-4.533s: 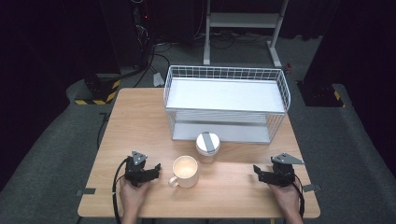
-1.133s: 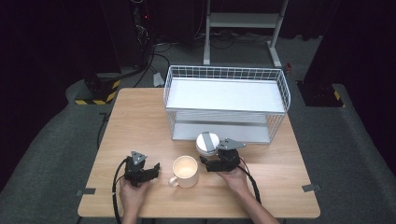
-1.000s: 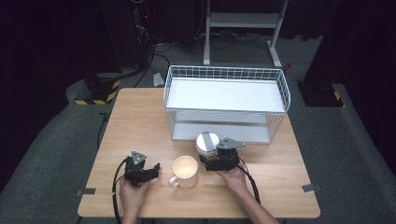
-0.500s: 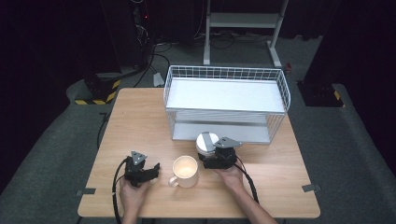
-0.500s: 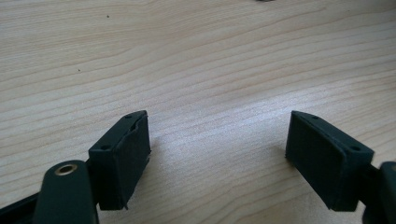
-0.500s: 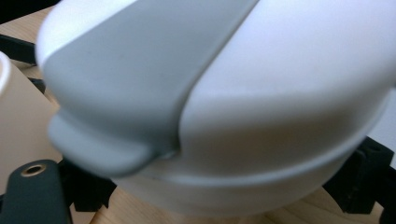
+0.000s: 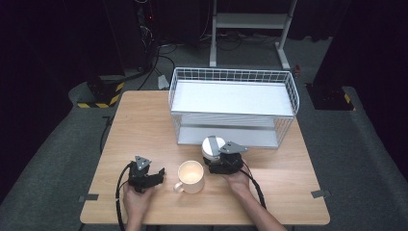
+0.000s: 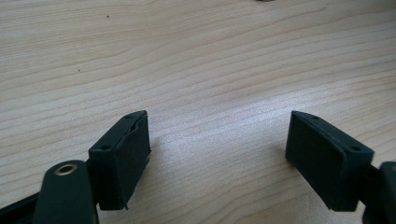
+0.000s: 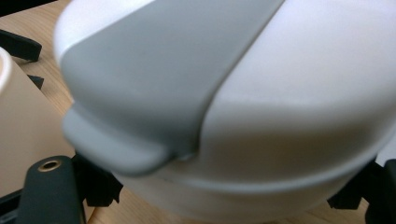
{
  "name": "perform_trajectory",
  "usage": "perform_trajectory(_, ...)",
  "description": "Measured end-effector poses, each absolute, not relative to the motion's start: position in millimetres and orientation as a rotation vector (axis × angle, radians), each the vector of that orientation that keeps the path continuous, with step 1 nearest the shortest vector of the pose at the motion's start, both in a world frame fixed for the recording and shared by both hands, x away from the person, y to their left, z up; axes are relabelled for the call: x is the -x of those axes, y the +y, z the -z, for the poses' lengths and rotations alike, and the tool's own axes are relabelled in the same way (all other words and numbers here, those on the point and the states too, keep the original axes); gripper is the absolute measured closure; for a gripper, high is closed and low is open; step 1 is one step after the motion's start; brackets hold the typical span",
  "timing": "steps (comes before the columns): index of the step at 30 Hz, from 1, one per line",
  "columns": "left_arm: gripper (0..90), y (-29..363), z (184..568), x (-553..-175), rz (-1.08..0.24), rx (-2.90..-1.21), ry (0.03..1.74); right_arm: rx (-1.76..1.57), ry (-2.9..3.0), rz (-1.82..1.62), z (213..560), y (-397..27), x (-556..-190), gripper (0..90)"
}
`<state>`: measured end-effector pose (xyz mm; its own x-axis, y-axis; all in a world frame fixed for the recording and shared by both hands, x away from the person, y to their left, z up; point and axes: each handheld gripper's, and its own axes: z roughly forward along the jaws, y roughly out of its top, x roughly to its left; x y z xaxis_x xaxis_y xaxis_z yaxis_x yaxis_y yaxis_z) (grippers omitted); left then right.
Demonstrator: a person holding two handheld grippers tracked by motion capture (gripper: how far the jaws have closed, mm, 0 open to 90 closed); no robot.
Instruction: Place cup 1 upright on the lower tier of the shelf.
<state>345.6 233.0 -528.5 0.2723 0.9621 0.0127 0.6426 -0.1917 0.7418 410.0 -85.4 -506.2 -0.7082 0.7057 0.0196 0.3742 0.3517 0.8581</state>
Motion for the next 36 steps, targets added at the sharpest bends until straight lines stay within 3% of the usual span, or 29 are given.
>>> perform_trajectory(36,22.1,232.9,528.5,-345.6,-0.654,-1.918,1.445,-0.949,2.246,-1.29,500.1,-94.0,-410.9,18.8)
